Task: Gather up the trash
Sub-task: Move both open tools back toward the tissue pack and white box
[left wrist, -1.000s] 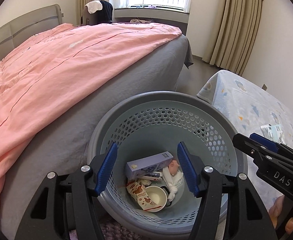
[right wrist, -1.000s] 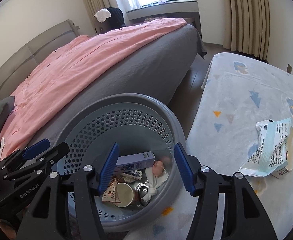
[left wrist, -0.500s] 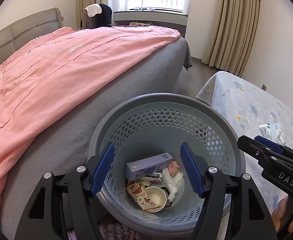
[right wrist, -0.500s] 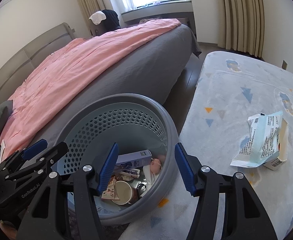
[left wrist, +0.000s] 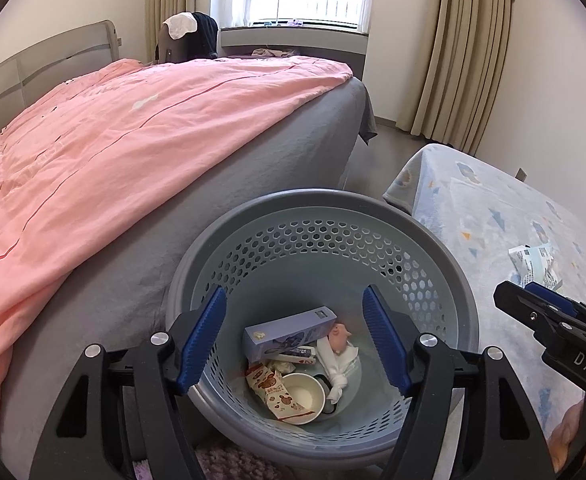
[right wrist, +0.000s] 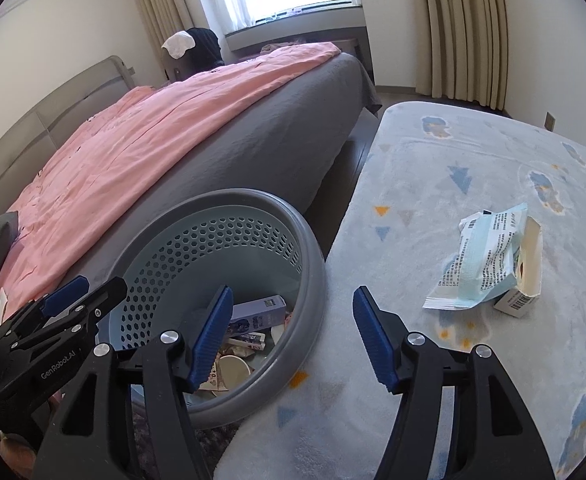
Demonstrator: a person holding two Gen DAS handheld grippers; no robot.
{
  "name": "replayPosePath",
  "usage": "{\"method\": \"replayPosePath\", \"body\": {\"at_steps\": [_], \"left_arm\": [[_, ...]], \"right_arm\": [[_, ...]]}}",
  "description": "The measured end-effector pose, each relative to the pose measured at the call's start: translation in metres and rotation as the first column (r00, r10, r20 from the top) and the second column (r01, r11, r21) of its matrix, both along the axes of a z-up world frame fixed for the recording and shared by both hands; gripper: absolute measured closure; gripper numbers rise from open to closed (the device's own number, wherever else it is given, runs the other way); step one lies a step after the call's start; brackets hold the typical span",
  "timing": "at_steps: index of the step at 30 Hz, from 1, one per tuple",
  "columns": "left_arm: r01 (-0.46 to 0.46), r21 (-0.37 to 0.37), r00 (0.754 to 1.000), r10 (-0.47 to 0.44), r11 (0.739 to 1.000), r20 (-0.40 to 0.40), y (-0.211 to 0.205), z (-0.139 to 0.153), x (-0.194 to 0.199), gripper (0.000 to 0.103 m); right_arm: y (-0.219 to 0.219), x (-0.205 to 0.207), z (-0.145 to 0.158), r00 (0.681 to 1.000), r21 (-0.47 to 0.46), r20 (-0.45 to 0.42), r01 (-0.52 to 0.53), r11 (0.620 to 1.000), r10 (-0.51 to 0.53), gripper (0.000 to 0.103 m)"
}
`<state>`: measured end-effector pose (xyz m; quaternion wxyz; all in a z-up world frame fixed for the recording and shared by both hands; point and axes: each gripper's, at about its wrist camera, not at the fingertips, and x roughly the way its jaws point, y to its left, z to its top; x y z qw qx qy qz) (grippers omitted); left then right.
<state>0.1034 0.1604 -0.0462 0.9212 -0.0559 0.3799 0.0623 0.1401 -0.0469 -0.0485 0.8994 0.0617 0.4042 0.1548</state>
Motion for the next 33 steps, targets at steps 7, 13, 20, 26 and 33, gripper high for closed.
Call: {"method": "replayPosePath", "body": {"at_steps": [7,13,20,26,33], "left_arm": [[0.02,-0.004,1.0,-0.02,1.0,-0.002,-0.009,0.0,0.0,0.035],[0.045,0.002,0.999,-0.045,0.999,0.003,-0.022,0.0,-0.003,0.035],[0.082,-0.002,0.997,-0.082,0.997,0.001,-0.042,0.0,-0.006,0.035],[0.114,-0.004,0.993,-0.114,0.993,0.002,-0.06,0.001,-0.009,0.035],[0.147,-0.002,0.989,-0.147,0.989,0.004,-0.079,0.001,-0.008,0.035]], "right_arm": [[-0.017,-0.012,0.004,0.999,-0.003,0.006,0.035,0.999,-0.035,0.039],[-0.039,-0.022,0.006,0.997,-0.003,0.01,0.079,0.997,-0.079,0.039],[-0.065,-0.033,0.007,0.991,-0.011,0.013,0.131,0.991,-0.131,0.039],[-0.086,-0.041,0.006,0.984,-0.016,0.013,0.179,0.984,-0.179,0.039],[-0.111,-0.048,0.001,0.974,-0.02,0.006,0.228,0.973,-0.228,0.039]]}}
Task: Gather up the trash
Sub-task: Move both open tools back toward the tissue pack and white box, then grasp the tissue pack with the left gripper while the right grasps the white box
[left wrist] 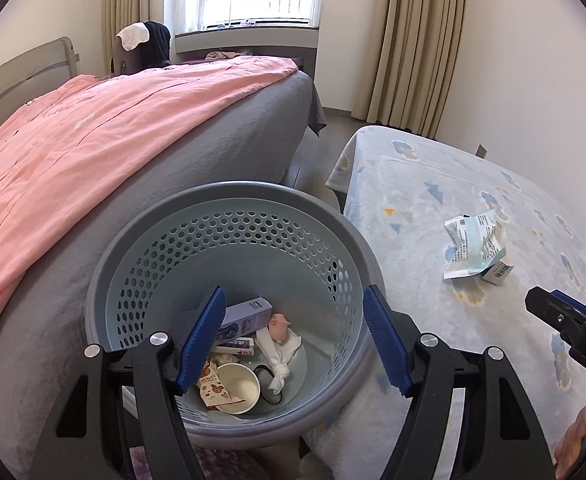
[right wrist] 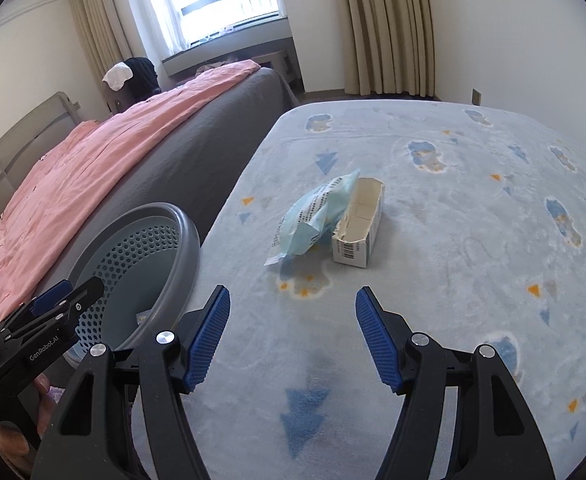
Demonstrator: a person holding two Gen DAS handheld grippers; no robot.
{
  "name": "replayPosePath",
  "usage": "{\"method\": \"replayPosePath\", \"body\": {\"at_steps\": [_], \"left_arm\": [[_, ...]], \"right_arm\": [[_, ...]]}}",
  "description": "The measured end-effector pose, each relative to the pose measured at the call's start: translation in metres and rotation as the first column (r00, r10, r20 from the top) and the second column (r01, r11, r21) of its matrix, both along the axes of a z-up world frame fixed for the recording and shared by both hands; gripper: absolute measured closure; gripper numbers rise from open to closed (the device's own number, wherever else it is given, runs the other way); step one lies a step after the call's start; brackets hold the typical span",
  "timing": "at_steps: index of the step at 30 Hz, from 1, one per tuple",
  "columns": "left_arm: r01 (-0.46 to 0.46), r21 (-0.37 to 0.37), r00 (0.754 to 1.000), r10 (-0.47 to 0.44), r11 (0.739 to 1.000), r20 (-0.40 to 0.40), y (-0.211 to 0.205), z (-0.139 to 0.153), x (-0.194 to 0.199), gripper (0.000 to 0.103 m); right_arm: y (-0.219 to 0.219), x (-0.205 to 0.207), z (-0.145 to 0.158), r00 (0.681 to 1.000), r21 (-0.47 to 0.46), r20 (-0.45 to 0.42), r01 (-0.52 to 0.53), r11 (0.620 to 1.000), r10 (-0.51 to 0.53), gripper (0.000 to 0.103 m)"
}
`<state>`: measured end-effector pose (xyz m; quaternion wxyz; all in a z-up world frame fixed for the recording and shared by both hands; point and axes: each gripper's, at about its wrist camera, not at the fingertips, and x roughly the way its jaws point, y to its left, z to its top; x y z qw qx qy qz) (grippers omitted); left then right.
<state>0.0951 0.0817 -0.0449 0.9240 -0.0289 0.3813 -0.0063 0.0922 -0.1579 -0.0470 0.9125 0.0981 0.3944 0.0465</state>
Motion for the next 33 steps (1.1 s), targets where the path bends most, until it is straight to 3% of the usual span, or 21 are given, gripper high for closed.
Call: {"method": "replayPosePath", "body": {"at_steps": [13,25,33], "left_arm": [[0.055,0.014,0.998,-0.055,0.998,-0.005,-0.034,-0.001,0.003,0.035],[0.09,0.013,0.996,-0.09,0.996,-0.016,-0.049,-0.003,0.008,0.035],[0.102,0.01,0.995,-0.102,0.995,-0.022,-0.053,-0.005,0.011,0.035]], "right_arm": [[-0.035,0.006,-0.007,0.999,-0.031,-0.002,0.042,0.999,-0.042,0.039],[-0.063,0.042,-0.022,0.997,-0.039,-0.04,0.06,0.997,-0.061,0.038],[-0.043,0.068,-0.031,0.998,-0.04,-0.06,0.004,0.999,-0.007,0.036]]}}
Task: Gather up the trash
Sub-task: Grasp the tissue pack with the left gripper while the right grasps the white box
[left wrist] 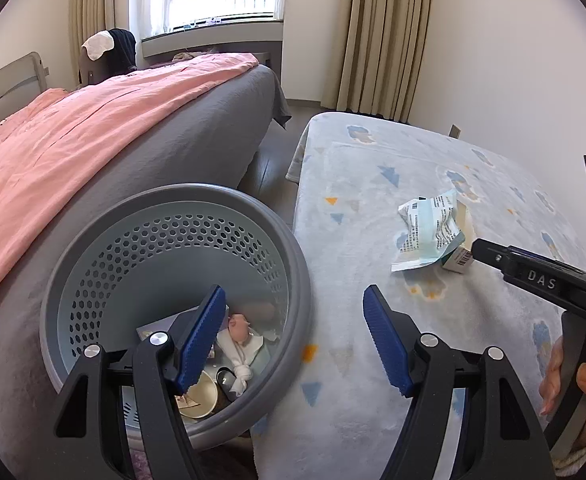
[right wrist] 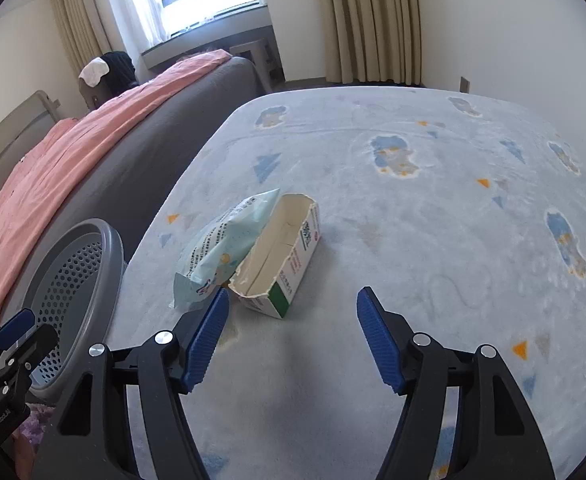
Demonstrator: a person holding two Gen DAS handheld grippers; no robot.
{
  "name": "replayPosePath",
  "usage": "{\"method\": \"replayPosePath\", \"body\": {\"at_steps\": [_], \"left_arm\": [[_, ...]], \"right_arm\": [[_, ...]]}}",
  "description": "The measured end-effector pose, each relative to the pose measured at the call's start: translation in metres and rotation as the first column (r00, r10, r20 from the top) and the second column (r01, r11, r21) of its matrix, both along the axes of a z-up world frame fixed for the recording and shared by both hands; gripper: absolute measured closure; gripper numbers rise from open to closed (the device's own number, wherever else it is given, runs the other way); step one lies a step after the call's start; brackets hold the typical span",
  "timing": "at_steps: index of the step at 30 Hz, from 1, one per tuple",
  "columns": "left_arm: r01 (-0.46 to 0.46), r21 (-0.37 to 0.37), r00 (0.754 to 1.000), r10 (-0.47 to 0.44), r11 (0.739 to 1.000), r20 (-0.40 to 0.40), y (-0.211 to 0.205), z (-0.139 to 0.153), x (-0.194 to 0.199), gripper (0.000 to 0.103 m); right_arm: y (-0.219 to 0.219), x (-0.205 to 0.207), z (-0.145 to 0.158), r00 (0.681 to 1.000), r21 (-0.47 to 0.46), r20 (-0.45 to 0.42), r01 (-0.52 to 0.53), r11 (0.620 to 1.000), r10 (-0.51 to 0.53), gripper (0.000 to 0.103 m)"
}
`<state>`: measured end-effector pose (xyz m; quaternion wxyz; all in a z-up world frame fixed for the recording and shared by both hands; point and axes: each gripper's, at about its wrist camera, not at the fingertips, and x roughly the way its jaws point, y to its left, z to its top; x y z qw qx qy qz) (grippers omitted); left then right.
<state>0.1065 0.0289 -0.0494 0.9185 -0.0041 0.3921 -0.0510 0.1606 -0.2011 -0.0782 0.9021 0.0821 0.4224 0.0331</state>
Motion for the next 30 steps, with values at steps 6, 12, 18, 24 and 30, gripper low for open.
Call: {"method": "replayPosePath", "body": {"at_steps": [6,12,18,24,30], "left_arm": [[0.003,-0.003,1.0,-0.003,1.0,-0.008,0.0,-0.002,0.001,0.035],[0.011,-0.001,1.0,-0.011,1.0,-0.014,-0.003,-0.004,0.002,0.035],[0.021,0.021,1.0,-0.02,1.0,-0.018,-0.01,-0.007,0.002,0.035],[0.048,0.029,0.998,-0.047,0.998,-0.04,-0.022,-0.01,0.007,0.035],[0.087,0.059,0.996,-0.086,0.994,-0.02,-0.048,-0.003,0.01,0.035]], "right_arm": [[0.012,0.016,-0.016,0.999,-0.058,-0.036,0.012,0.998,-0.014,0.036],[0.005,0.03,-0.021,0.997,-0.066,-0.052,0.057,0.996,-0.06,0.037],[0.006,0.037,-0.025,0.996,-0.086,-0.072,0.045,0.995,-0.052,0.074],[-0.01,0.027,-0.015,0.997,-0.034,-0.05,0.056,0.998,-0.058,0.075],[-0.042,0.016,-0.004,0.993,0.011,-0.032,0.114,0.993,-0.114,0.075]]}}
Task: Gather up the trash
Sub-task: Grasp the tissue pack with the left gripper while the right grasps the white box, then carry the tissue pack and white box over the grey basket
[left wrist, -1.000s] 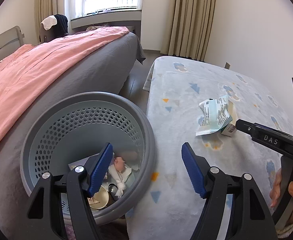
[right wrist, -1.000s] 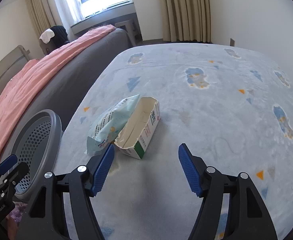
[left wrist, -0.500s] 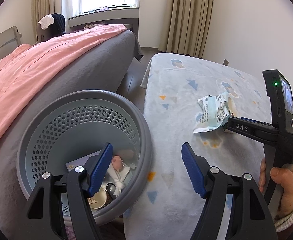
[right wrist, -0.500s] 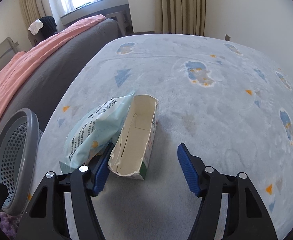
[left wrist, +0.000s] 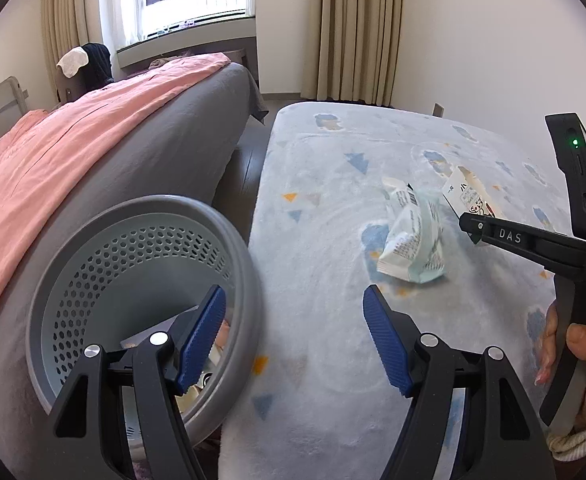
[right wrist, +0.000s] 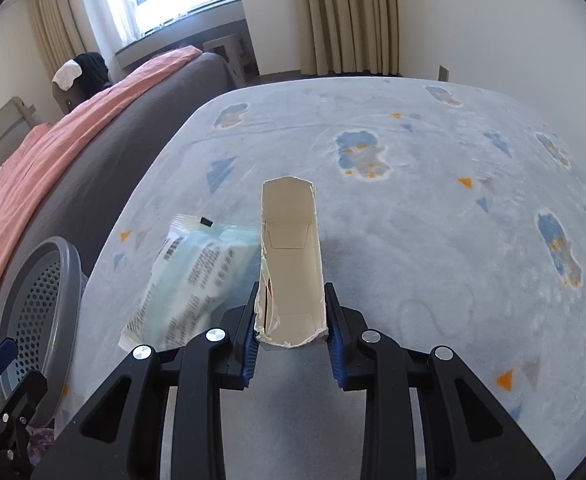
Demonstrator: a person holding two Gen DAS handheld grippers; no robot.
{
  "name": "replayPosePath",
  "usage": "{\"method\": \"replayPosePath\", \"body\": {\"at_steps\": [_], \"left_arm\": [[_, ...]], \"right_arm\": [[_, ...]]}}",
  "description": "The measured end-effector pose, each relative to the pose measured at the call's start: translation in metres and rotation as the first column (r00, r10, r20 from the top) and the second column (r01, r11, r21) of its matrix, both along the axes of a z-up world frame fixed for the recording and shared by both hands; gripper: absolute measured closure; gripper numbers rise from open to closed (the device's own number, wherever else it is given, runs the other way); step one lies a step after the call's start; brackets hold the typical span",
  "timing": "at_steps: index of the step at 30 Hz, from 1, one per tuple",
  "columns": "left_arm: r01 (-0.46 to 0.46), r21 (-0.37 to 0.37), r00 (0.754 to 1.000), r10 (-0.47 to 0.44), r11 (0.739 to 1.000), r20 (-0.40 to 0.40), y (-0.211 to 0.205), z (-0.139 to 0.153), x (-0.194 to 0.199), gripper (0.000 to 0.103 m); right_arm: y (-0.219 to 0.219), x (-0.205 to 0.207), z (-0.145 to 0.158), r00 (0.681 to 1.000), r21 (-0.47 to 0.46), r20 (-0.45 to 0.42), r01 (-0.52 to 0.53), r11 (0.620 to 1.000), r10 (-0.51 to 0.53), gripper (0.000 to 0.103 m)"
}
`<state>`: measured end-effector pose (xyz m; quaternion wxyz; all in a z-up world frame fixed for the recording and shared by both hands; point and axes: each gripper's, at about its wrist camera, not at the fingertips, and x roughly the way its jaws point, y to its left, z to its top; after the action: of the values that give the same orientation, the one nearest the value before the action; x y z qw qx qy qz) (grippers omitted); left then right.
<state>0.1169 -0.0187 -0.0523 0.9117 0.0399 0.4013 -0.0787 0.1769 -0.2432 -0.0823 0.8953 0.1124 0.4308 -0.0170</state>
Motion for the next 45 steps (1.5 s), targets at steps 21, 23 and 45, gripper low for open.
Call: {"method": "replayPosePath", "body": {"at_steps": [21,23,45], "left_arm": [[0.151,-0.004,0.981,-0.151,0.988,-0.123,-0.114,-0.023,0.068,0.035],[0.146,0.006,0.979,-0.143,0.989,-0.144,-0.118,-0.03,0.077,0.035],[0.076,0.016,0.995,-0.074,0.997,-0.069,-0.062,0.002,0.042,0.053]], "right_arm": [[-0.056,-0.016,0.021,0.996,0.106,0.052,0.062,0.992,-0.068,0.074],[-0.056,-0.017,0.025,0.996,0.101,0.063,0.058,0.993,-0.065,0.074],[-0.018,-0.023,0.033,0.997,0.079,0.074,-0.02,0.997,0.014,0.074]]}}
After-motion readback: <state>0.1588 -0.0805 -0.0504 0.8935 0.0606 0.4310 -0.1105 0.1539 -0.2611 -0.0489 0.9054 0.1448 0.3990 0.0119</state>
